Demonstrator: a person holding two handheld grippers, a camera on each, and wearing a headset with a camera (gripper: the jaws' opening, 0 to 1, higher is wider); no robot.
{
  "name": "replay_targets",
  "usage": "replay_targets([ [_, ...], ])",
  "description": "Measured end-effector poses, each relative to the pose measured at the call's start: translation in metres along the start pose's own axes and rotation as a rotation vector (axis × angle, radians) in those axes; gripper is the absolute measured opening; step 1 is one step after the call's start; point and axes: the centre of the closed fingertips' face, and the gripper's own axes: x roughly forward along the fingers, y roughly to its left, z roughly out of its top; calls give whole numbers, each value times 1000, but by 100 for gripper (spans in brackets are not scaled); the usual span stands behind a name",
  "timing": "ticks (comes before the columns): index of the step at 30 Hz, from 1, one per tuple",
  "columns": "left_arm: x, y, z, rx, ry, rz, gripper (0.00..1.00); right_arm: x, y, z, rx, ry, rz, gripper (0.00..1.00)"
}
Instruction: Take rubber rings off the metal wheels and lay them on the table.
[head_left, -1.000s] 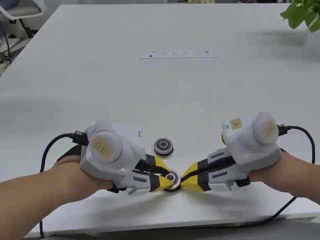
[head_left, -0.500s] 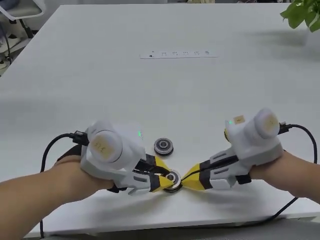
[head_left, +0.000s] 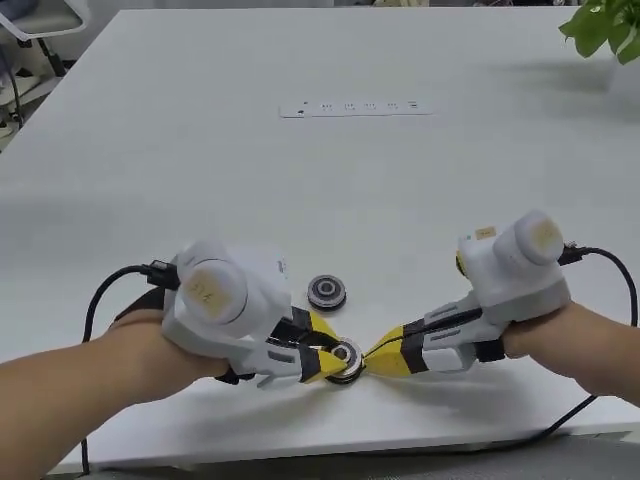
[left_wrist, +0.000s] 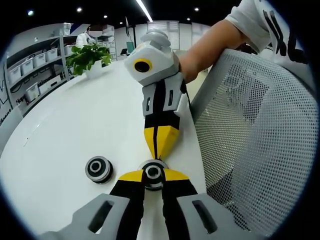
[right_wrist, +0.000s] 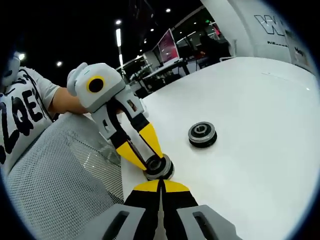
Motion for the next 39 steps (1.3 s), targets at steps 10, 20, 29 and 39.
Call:
replay_targets([
  [10, 0, 0, 0, 0, 3, 3, 7, -1, -2, 3, 65, -31, -2, 0],
  [20, 0, 0, 0, 0, 5, 6, 7, 0, 5, 9, 101, -63, 4, 0],
  [29, 1, 0, 0, -2, 11, 11, 7, 0, 8, 11, 113, -70, 11, 0],
  [39, 1, 1, 0, -6, 14, 15, 7, 0, 7, 13, 122, -78, 18, 0],
])
